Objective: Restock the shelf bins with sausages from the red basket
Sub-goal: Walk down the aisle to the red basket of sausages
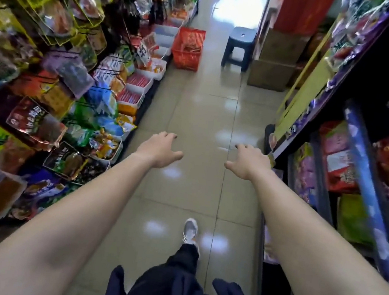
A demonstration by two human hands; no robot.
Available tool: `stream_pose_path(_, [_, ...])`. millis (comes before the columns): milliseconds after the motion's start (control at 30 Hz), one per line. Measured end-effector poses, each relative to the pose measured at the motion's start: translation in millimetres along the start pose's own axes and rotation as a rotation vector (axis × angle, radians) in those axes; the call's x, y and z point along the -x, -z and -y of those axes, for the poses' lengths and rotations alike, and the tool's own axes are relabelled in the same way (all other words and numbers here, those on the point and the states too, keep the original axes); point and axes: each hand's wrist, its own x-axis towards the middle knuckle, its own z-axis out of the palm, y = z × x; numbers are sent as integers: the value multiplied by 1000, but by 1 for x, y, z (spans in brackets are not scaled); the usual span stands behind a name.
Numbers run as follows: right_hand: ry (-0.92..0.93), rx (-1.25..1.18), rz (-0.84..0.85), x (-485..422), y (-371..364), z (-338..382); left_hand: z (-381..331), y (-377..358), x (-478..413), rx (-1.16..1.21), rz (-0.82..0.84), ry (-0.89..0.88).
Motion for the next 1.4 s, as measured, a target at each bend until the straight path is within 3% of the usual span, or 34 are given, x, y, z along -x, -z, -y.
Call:
stream_pose_path(567, [-56,-52,-28,-321,165,-11,-48,144,-352,4,37,-97])
stream_pose_path(1033, [23,-57,-16,-642,305,-33,-86,271,-649,17,41,22])
stream_pose_path(1400, [-20,51,9,-888,402,-29,-73,351,-905,82,8,5])
